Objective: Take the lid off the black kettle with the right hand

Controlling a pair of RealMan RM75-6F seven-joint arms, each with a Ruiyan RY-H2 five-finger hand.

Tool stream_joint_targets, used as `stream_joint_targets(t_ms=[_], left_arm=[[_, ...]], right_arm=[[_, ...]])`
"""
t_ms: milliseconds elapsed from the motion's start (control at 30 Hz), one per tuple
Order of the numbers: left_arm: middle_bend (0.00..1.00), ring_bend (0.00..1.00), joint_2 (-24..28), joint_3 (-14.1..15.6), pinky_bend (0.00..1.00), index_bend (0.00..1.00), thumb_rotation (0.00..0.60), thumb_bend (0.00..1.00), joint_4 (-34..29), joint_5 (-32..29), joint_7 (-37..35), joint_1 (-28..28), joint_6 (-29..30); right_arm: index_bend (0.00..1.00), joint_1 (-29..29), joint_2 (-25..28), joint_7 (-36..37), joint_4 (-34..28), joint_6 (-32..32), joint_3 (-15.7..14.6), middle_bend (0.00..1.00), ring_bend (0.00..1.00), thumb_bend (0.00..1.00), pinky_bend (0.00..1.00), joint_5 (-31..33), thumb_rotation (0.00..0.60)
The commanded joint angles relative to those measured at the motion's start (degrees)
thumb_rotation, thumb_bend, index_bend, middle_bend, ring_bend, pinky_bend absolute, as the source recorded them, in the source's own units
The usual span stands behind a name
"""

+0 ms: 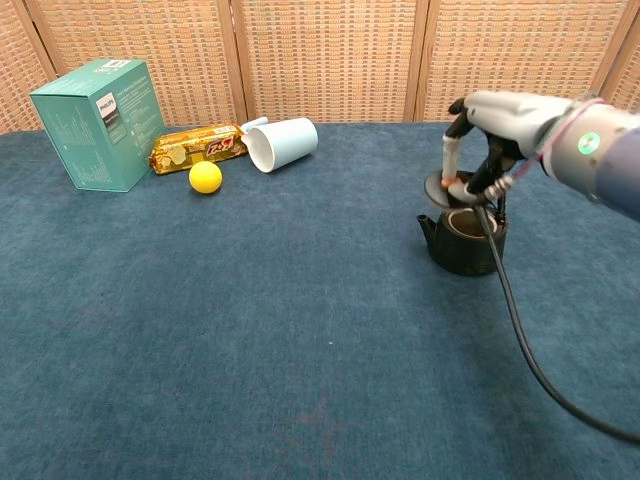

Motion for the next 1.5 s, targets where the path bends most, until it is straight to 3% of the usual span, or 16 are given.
stream_joint_targets(t_ms=[33, 200, 367, 433, 500, 600, 700, 900, 1067, 1300, 1500], left_arm=[[0.0, 0.0, 0.04, 0.06, 0.0, 0.0, 0.6, 0.08, -0.05, 0.18, -0.06, 0.08, 0.16], [0.0, 0.0, -0.01, 0.28, 0.0, 0.0, 0.6, 0.08, -0.27, 0.75, 0.31, 0.2, 0.48], [0.0, 0.0, -0.01, 0.34, 0.0, 0.0, 0.6, 0.08, -0.4, 0.93, 0.49, 0.29, 0.68], [0.0, 0.0, 0.0, 0.35, 0.0, 0.0, 0.6, 0.08, -0.44, 0.95, 0.47, 0.33, 0.76], [0.0, 0.0, 0.03, 0.34, 0.0, 0.0, 0.6, 0.08, -0.44, 0.93, 0.41, 0.34, 0.75], [0.0, 0.0, 0.04, 0.35, 0.0, 0.0, 0.6, 0.08, -0.41, 0.95, 0.35, 0.34, 0.74], [0.0, 0.0, 0.05, 0.32, 0.0, 0.0, 0.6, 0.08, -0.37, 0.91, 0.28, 0.31, 0.67], [0.0, 0.0, 0.1, 0.34, 0.0, 0.0, 0.6, 0.08, -0.35, 0.91, 0.1, 0.26, 0.54], [0.0, 0.0, 0.13, 0.35, 0.0, 0.0, 0.6, 0.08, -0.32, 1.05, -0.09, 0.38, 0.79], [0.0, 0.0, 0.07, 0.51, 0.0, 0.0, 0.6, 0.08, -0.52, 1.78, 0.37, 0.65, 1.58], [0.0, 0.0, -0.02, 0.71, 0.0, 0.0, 0.6, 0.08, -1.07, 2.72, 1.34, 1.18, 2.91]], right_arm=[[0.65, -2.87, 3.74, 1.57, -4.68, -3.13, -7.75, 0.0, 0.0, 0.6, 0.13, -7.19, 0.6], [0.65, -4.78, 5.3, 4.61, -3.42, -7.67, -16.41, 0.0, 0.0, 0.6, 0.12, -18.85, 0.6], [0.65, -5.18, 5.24, 5.36, 0.92, -9.08, -20.23, 0.0, 0.0, 0.6, 0.12, -27.39, 0.6], [0.65, -5.43, 5.04, 5.54, 2.16, -9.45, -20.89, 0.0, 0.0, 0.6, 0.11, -28.61, 0.6], [0.58, -5.65, 5.03, 6.23, 2.61, -10.13, -20.92, 0.0, 0.0, 0.59, 0.11, -28.52, 0.6], [0.34, -5.88, 5.29, 6.59, 2.89, -10.77, -20.76, 0.0, 0.0, 0.44, 0.1, -28.1, 0.6], [0.17, -5.94, 5.83, 6.23, 2.61, -11.32, -20.57, 0.0, 0.0, 0.34, 0.08, -27.48, 0.6], [0.14, -6.46, 10.19, 6.13, -2.66, -10.29, -19.22, 0.0, 0.0, 0.33, 0.08, -26.79, 0.6], [0.13, -10.58, 19.05, 12.41, -6.56, -4.66, -20.44, 0.0, 0.0, 0.27, 0.02, -34.87, 0.6], [0.02, -18.51, 23.29, 24.23, 2.47, 4.84, -23.11, 0.0, 0.0, 0.04, 0.0, -45.67, 0.6], [0.0, -25.82, 22.64, 32.67, 11.18, 12.63, -24.63, 0.0, 0.0, 0.0, 0.0, -50.43, 0.6]])
